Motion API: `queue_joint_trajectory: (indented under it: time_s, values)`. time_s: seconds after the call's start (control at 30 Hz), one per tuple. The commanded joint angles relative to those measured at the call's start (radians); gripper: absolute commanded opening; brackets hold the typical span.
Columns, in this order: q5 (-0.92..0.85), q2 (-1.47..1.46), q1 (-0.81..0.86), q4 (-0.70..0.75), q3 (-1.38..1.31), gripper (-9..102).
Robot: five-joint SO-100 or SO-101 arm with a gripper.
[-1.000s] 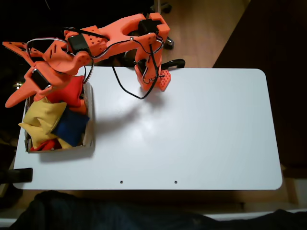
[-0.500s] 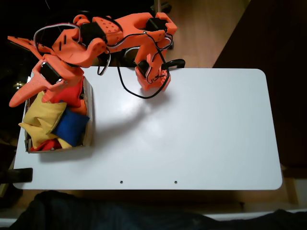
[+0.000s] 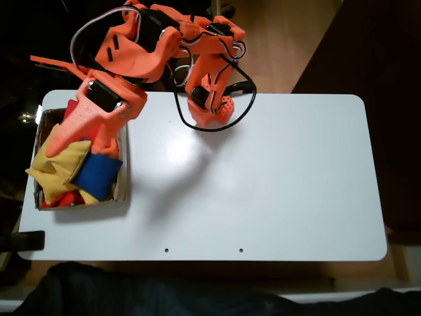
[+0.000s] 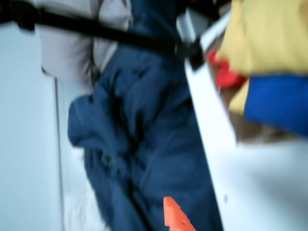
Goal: Grasp a bag and put it in the box.
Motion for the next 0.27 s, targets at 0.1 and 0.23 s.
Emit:
queue_joint_trajectory:
  time_s: [0.1, 0.23]
  values:
    - [0.044, 0.064, -0.115, 0.025, -0.049, 67]
    - [0.064, 0.100, -0.193, 0.041, -0.049, 67]
